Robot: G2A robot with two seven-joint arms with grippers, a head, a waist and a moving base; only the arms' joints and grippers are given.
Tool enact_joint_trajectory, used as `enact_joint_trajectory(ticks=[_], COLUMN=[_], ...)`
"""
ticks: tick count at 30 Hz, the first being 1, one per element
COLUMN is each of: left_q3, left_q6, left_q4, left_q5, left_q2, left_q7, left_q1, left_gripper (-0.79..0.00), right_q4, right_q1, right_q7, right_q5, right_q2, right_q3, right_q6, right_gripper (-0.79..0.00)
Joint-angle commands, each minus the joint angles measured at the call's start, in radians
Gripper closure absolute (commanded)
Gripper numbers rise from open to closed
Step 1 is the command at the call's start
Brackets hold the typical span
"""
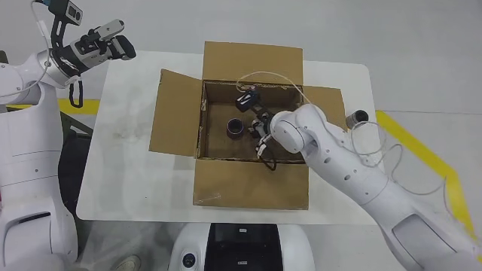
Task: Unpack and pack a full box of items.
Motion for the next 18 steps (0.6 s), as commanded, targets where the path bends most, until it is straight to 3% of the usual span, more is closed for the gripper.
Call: enact_joint_trajectory(ticks=[1,15,18], left_q3=[0.0,0.0,0.0], left_q6=[0.0,0.0,0.0], left_q4=[0.0,0.0,0.0], left_q5=[0.0,0.0,0.0], left_q2=[0.0,0.0,0.0], left_q7=[0.0,0.0,0.0], left_q1=[0.0,0.0,0.0], left_gripper=[-0.785,-0.785,-0.785], right_q4=[0.011,0.058,0.065], right_q1=[0.002,0.007,0.007], right_q7=[-0.002,-0.003,-0.004], right_q5=[0.002,0.009,0.006], right_q2=[-0.005,-0.047,-0.053], right_q3=[-0.004,-0.034,-0.035], right_q6=[0.0,-0.018,-0.023], right_gripper=[0.0,0.0,-0.068])
